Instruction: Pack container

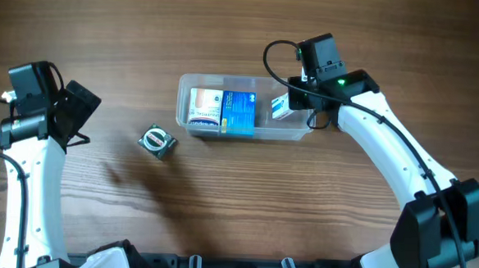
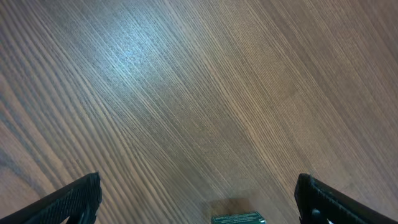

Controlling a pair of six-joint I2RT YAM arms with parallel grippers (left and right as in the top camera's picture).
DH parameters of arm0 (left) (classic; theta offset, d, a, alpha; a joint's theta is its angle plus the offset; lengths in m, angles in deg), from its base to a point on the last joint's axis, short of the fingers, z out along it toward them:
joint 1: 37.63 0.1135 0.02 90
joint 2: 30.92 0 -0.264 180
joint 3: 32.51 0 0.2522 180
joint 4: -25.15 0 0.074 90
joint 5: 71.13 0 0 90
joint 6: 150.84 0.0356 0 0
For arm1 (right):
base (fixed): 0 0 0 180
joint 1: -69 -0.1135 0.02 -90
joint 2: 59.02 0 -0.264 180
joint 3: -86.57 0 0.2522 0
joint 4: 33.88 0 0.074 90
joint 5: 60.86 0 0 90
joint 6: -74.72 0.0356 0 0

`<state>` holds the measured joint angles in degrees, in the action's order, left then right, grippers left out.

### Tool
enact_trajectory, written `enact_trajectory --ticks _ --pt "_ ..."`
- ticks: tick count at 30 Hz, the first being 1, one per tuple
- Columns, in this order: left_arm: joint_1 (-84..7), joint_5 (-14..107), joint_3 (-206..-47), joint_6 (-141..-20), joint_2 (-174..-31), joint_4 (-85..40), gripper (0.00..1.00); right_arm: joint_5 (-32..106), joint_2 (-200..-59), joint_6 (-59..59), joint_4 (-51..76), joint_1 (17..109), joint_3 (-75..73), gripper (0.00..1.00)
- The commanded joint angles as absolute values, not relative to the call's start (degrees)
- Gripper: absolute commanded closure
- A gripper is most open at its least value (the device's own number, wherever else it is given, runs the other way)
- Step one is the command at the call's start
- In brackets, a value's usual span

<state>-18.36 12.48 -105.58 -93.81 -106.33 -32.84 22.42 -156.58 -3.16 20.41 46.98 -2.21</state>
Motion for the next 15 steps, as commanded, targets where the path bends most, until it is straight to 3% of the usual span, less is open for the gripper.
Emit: enact_trajectory --ticks 1,5,10,15 --pt "-17.9 11.7 -105.5 -94.7 -105.5 -33.1 0.0 20.9 -159.0 -2.7 19.7 47.2 -1.7 0.48" --pt "-17.9 11.7 -105.5 -94.7 -105.5 -33.1 0.0 21.0 -160.1 -2.7 19.1 47.2 -1.7 0.51" --pt "-17.9 11.7 -105.5 -94.7 -105.5 -33.1 0.0 21.0 -160.2 -2.7 19.1 47.2 -1.7 0.73" --pt "-17.9 11.7 -105.5 -94.7 -105.5 -33.1 0.0 21.1 -160.2 -2.7 19.1 47.2 -1.7 0.75"
